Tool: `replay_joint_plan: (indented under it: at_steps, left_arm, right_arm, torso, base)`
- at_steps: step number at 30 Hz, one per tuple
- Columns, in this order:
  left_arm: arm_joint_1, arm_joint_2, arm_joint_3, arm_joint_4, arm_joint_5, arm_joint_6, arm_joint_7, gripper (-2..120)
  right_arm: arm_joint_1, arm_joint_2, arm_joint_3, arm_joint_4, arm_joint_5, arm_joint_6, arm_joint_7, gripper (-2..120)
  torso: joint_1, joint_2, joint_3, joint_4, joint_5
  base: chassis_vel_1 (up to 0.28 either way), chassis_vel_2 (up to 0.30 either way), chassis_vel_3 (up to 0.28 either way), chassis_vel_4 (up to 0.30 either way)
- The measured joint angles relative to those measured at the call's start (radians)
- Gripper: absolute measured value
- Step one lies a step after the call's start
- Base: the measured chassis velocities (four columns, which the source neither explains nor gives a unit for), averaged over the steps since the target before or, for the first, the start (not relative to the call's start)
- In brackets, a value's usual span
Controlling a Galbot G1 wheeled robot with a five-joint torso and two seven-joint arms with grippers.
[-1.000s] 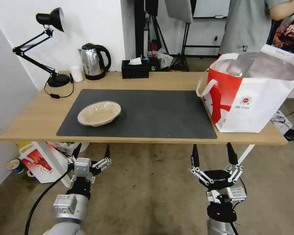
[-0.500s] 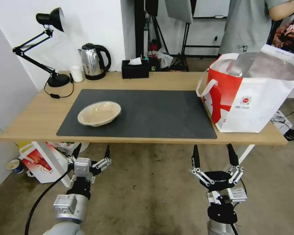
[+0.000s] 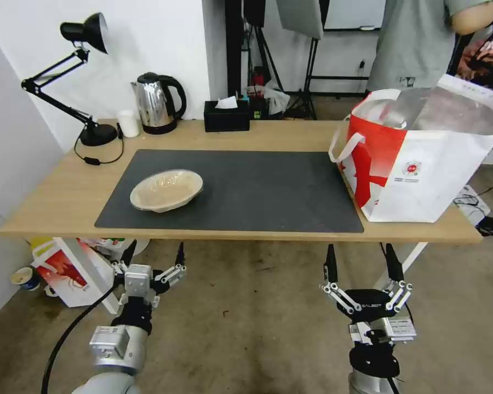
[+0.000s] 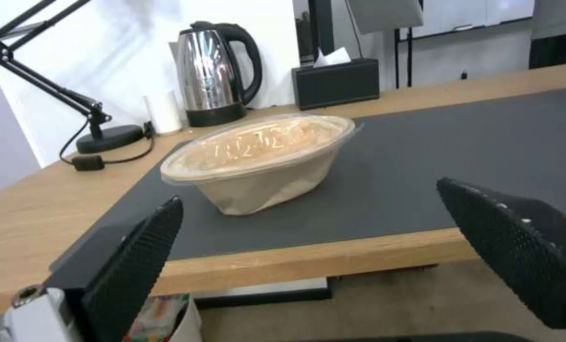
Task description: Pick up the trash from the table and place it into the takeout bag.
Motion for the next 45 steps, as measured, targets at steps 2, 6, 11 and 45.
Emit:
replay_joint_plan:
  at_steps: [2, 6, 11, 45]
  left_arm:
    - [0.0, 0.0, 0.0, 0.0, 0.0, 0.0, 0.0, 100]
    - [0.0, 0.0, 0.0, 0.0, 0.0, 0.0, 0.0, 100]
    - [0.0, 0.0, 0.0, 0.0, 0.0, 0.0, 0.0, 100]
    - [-0.247, 0.038, -0.318, 0.273, -0.089, -0.584, 0.219, 100]
  right_arm:
    - [0.0, 0.0, 0.0, 0.0, 0.0, 0.0, 0.0, 100]
    - [0.0, 0.0, 0.0, 0.0, 0.0, 0.0, 0.0, 100]
    - [0.0, 0.0, 0.0, 0.0, 0.0, 0.0, 0.0, 100]
    - [0.0, 0.0, 0.0, 0.0, 0.001, 0.0, -0.002, 100]
  torso:
    - [0.0, 0.0, 0.0, 0.0, 0.0]
    - [0.0, 0.0, 0.0, 0.0, 0.0]
    - [0.0, 0.0, 0.0, 0.0, 0.0]
    - [0.0, 0.0, 0.0, -0.0001, 0.0002]
  base:
    - [0.0, 0.0, 0.0, 0.0]
    - [0.0, 0.0, 0.0, 0.0]
    - [0.0, 0.0, 0.0, 0.0]
    - [0.0, 0.0, 0.0, 0.0]
